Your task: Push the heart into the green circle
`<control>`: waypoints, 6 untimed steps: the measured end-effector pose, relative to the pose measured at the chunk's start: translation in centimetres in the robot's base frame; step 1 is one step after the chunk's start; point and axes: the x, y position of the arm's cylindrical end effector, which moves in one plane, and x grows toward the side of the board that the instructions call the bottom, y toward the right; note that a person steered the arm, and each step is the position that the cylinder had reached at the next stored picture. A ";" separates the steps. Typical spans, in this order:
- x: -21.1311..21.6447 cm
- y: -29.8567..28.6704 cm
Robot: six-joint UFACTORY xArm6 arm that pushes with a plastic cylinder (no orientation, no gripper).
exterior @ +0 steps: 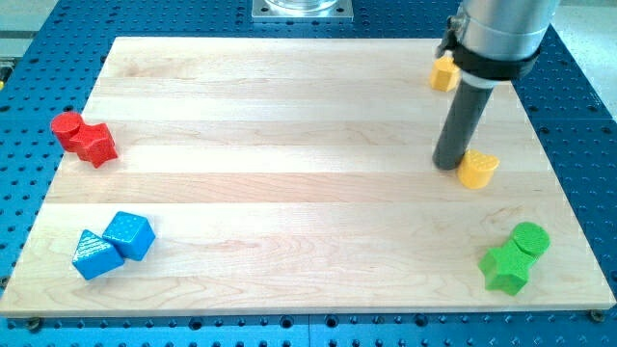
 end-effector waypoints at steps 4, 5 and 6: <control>2.5 6.6; 4.7 7.4; 6.6 1.9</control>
